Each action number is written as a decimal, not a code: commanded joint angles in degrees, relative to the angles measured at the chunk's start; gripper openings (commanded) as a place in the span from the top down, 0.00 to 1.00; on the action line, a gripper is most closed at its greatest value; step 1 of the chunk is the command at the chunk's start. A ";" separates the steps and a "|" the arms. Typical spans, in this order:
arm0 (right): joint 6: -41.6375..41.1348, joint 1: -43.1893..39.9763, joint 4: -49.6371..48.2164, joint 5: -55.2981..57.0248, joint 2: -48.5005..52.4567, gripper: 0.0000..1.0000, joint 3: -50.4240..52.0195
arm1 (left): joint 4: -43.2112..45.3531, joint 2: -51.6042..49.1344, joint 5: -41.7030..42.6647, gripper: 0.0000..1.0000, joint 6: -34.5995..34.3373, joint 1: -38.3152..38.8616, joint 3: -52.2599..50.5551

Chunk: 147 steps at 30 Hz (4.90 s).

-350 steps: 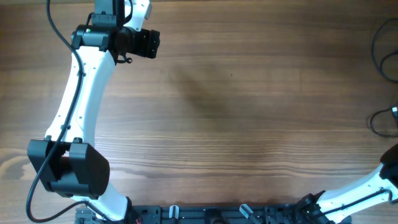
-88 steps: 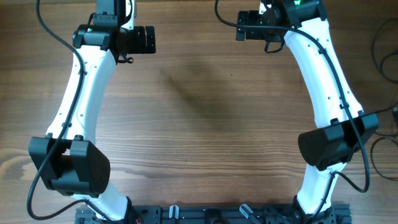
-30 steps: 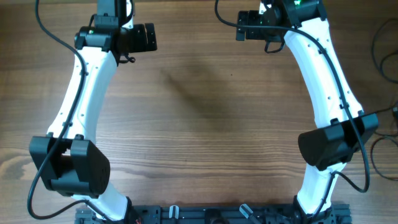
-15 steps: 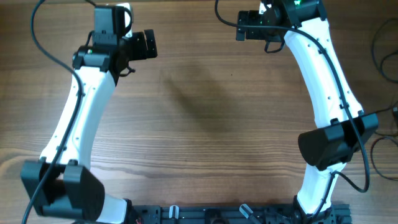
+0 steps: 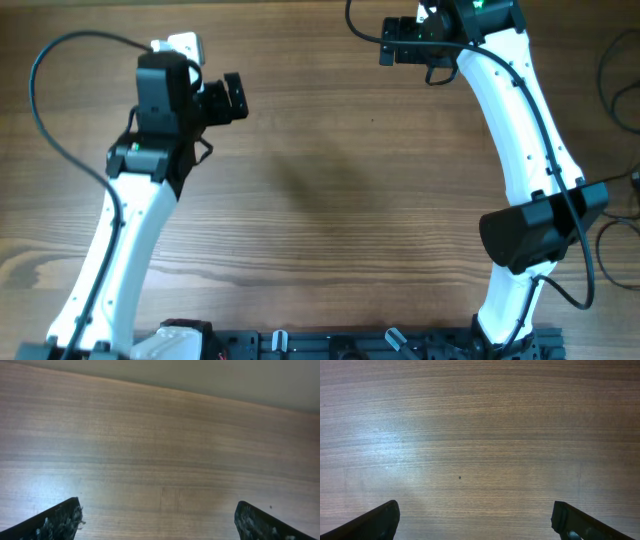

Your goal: Untangle cables

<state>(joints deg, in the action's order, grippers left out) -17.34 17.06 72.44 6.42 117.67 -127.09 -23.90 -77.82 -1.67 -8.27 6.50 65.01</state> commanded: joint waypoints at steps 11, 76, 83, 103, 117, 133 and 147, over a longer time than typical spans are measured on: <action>-0.81 0.24 0.04 -0.72 0.74 0.00 0.11 | 9.57 20.70 -1.29 0.00 -1.20 0.24 -18.51; -0.81 0.13 0.04 -0.74 0.74 0.00 0.11 | -1.29 75.60 -0.26 0.00 -1.25 -4.90 -53.72; -0.81 0.17 0.04 -0.74 0.74 0.00 0.09 | -1.51 77.64 -0.07 0.00 -1.42 -5.25 -54.73; -0.81 0.17 0.04 -0.74 0.74 0.00 0.09 | 4.52 77.64 -0.09 0.00 -1.38 -6.03 -58.93; -0.81 0.17 0.04 -0.72 0.74 0.00 0.09 | 19.37 77.64 -0.13 0.00 -1.18 -6.03 -64.30; -0.83 0.17 0.02 -0.72 0.74 0.00 0.09 | 19.91 77.64 -0.59 0.00 -0.96 -6.60 -64.70; -0.83 0.17 0.02 -0.74 0.74 0.00 0.09 | 19.67 77.64 -0.04 0.00 0.59 -8.22 -64.70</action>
<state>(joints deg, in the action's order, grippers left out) -17.74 17.06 72.44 6.42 117.67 -127.09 -4.25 -0.80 -2.24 -8.88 -1.37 0.91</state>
